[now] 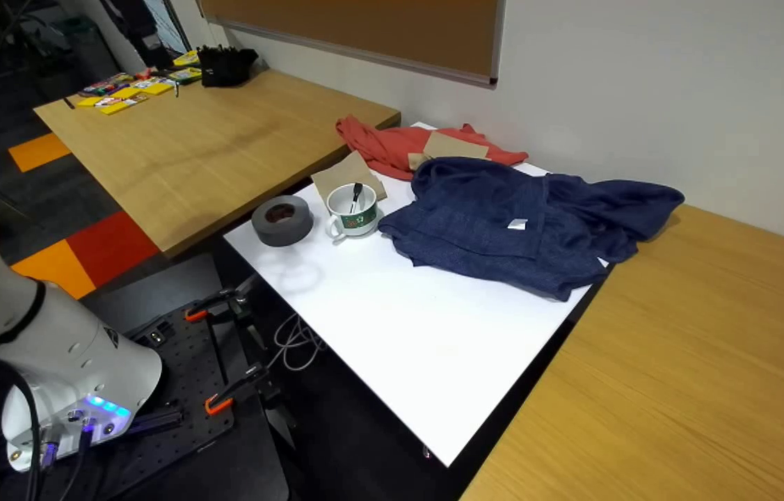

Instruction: Remove the pen from the green mug

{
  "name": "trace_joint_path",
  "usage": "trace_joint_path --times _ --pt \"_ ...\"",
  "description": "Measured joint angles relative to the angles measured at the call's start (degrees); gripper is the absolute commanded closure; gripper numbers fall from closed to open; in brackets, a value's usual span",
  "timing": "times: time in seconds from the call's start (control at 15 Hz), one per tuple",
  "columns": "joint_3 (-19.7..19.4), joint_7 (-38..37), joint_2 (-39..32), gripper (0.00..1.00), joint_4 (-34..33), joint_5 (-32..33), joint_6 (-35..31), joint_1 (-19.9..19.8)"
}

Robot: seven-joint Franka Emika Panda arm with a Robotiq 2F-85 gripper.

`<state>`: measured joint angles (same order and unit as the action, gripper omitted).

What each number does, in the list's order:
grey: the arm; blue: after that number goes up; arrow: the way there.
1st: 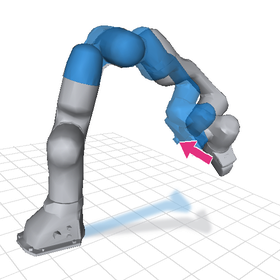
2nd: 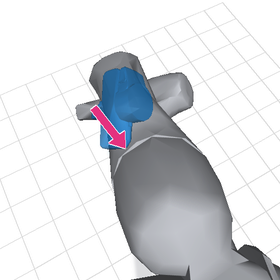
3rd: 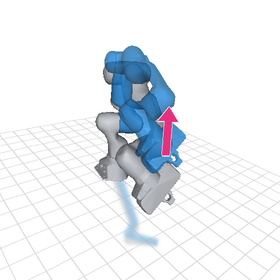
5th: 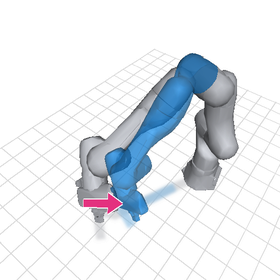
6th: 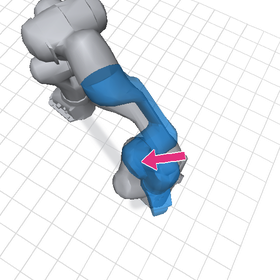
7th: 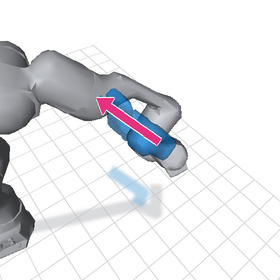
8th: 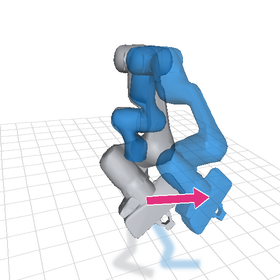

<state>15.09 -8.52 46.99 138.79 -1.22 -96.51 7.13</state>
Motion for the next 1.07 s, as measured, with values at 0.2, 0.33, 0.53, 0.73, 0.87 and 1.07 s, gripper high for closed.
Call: trace_joint_path --times 0.2,0.33,0.53,0.73,0.87,1.07 --pt "0.0 0.2 -0.6 0.0 0.3 1.0 -1.2 0.0" --pt "0.0 0.4 -1.7 0.0 1.1 1.1 -4.4 0.0" --pt "-0.2 1.5 -4.5 0.0 3.2 1.1 -12.2 0.2" --pt "-0.2 3.6 -8.9 0.0 5.5 1.1 -21.1 0.7" --pt "-0.2 5.0 -12.4 0.0 6.7 1.1 -26.5 1.4" --pt "-0.2 6.3 -18.6 0.0 7.4 1.1 -33.5 2.6"
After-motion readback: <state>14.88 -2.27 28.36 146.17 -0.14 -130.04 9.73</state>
